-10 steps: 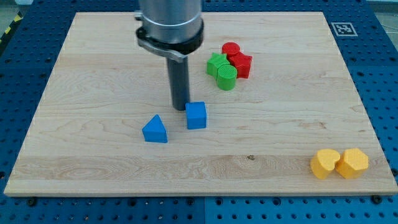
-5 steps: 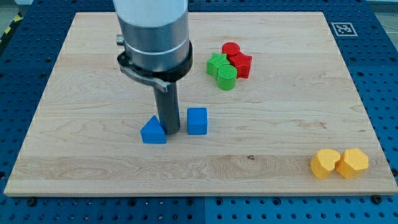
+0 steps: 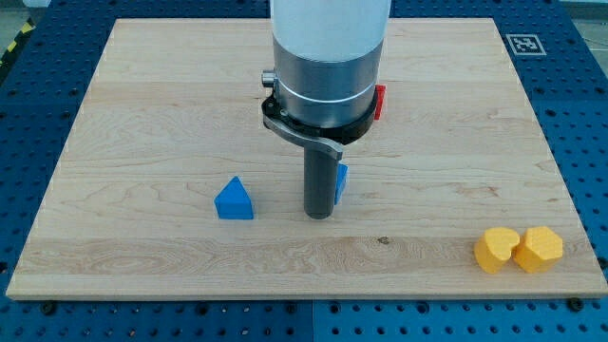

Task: Place the blue cube towards the bottom right of the green circle

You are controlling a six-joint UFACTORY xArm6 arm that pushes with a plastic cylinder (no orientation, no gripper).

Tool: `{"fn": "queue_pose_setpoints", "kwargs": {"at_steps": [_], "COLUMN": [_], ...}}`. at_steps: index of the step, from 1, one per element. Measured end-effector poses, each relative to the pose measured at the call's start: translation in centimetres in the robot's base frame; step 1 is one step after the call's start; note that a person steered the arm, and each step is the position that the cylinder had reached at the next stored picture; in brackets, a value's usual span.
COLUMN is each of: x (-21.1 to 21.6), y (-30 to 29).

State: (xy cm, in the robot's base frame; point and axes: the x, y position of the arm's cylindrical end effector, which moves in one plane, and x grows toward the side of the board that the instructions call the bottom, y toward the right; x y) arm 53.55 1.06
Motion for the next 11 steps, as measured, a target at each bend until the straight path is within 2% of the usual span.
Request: {"fn": "queue_pose_setpoints", "kwargs": {"at_steps": [3,5,10,11], "x": [-2.5,-2.5,-4.0,-4.0], "y": [-1.2,0.8,-1.1,1.2]}}
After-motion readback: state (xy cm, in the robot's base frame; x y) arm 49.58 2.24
